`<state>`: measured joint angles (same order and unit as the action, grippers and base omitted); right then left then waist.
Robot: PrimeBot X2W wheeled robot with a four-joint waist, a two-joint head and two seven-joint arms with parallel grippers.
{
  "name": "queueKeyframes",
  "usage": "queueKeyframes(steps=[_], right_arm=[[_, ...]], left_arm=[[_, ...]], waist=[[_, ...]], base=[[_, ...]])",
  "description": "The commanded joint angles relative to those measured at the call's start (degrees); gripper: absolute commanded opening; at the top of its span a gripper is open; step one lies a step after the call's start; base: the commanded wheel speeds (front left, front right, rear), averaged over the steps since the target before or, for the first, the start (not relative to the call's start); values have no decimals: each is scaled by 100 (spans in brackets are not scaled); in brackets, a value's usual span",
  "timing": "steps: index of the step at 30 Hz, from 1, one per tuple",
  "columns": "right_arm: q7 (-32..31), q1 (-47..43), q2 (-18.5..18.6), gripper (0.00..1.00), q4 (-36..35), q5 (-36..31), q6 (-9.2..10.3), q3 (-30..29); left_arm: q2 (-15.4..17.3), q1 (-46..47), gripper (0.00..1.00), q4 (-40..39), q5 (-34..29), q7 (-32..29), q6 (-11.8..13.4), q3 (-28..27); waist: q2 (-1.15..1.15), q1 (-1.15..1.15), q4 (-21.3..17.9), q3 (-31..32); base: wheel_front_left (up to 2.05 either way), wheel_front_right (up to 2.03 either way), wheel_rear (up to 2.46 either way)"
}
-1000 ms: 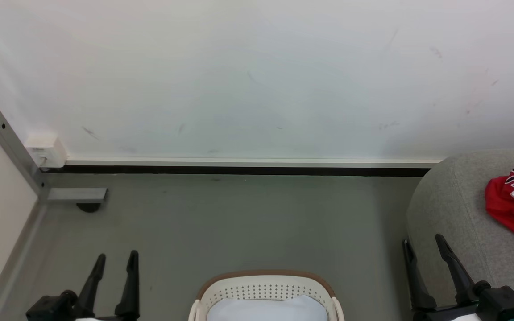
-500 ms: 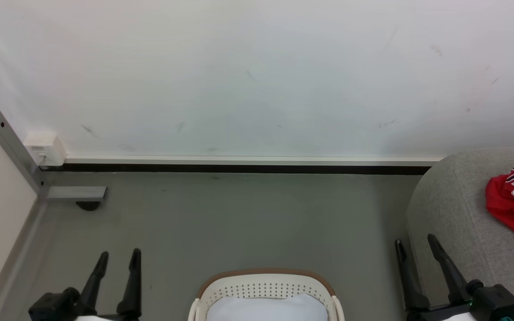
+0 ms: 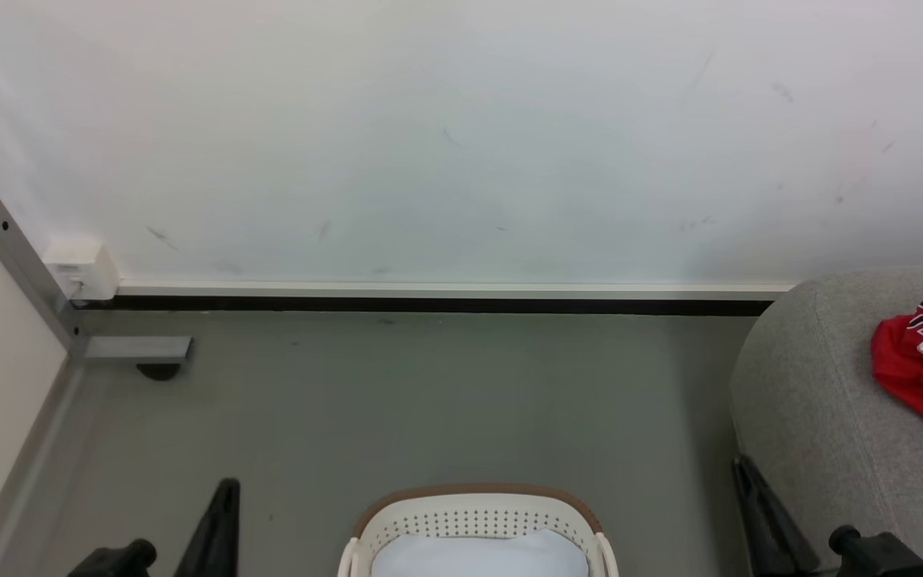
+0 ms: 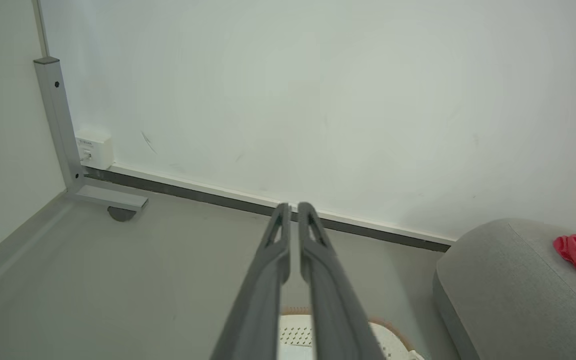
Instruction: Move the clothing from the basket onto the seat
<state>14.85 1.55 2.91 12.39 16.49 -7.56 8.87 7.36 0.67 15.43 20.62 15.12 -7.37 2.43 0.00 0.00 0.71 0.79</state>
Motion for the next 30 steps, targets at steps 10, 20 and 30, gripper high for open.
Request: queueKeyframes(steps=[10, 20, 30], right_arm=[[-219, 81, 68, 0, -31, 1150, 1, -131], [-426, 152, 117, 0, -3, 2118, 2, -253], [-622, 199, 154, 0, 16, 2975, 3, -373]], left_arm=[[-48, 115, 0, -48, 1009, -311, -2, -142], [-103, 185, 0, -68, 1877, -570, -3, -248], [-153, 247, 0, -82, 2654, -802, -5, -344]], waist=[[0, 0, -6, -8], [0, 0, -12, -15], [0, 0, -17, -23]], base=[[0, 0, 0], [0, 0, 0], [0, 0, 0]])
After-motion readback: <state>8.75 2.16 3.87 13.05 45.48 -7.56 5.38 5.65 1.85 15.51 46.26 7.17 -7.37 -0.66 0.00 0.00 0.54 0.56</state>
